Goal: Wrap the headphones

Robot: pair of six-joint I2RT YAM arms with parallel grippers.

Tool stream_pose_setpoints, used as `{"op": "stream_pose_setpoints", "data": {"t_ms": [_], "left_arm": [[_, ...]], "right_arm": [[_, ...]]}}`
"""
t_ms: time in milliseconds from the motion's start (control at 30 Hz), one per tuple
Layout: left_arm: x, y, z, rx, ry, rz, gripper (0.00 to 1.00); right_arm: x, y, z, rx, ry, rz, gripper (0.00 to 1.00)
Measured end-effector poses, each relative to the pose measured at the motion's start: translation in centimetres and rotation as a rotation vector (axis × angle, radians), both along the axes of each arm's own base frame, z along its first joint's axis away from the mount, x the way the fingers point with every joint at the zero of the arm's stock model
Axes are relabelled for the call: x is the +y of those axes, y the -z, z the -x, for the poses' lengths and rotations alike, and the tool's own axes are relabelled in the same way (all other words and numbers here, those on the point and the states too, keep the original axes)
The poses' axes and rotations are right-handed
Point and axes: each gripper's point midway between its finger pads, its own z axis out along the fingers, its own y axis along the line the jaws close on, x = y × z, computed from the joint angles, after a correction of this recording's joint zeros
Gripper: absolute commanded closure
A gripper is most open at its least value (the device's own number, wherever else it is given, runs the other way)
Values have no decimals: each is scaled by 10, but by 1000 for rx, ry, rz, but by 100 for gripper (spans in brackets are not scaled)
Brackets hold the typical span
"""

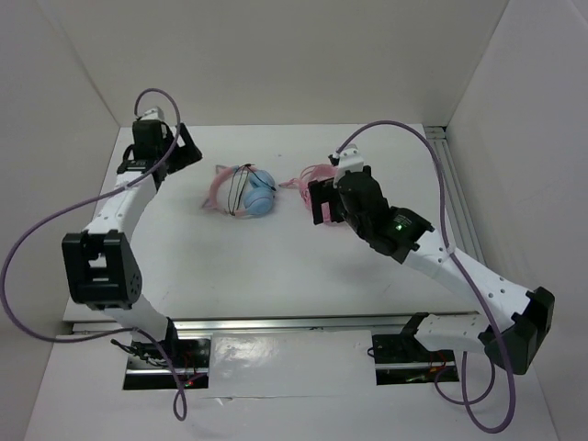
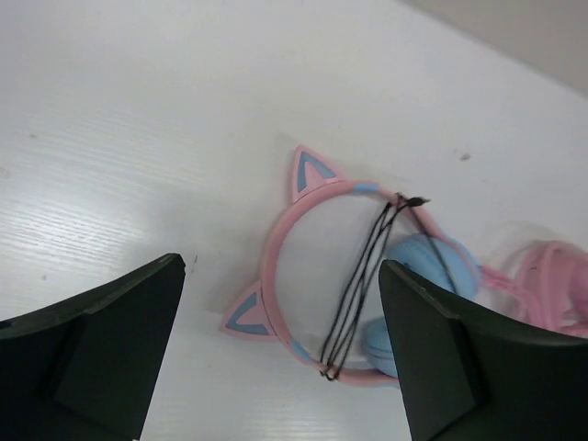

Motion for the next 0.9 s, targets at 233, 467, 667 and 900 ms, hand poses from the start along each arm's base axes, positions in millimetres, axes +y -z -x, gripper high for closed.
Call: {"op": "stream_pose_setpoints", "data": {"t_ms": [233, 467, 667, 900], "left_arm": [[-9, -129, 66, -203, 49, 49, 0], [-54, -185, 195, -478, 260, 116, 0], [-93, -178, 242, -498, 449, 239, 0], [-96, -150, 250, -377, 440, 273, 0]], "right_arm": [[-20, -40, 25, -18, 9, -62, 1], [-60, -105, 67, -128, 21, -226, 1], [-94, -129, 94, -154, 55, -265, 1], [-115, -121, 110, -134, 79, -241, 1]]}}
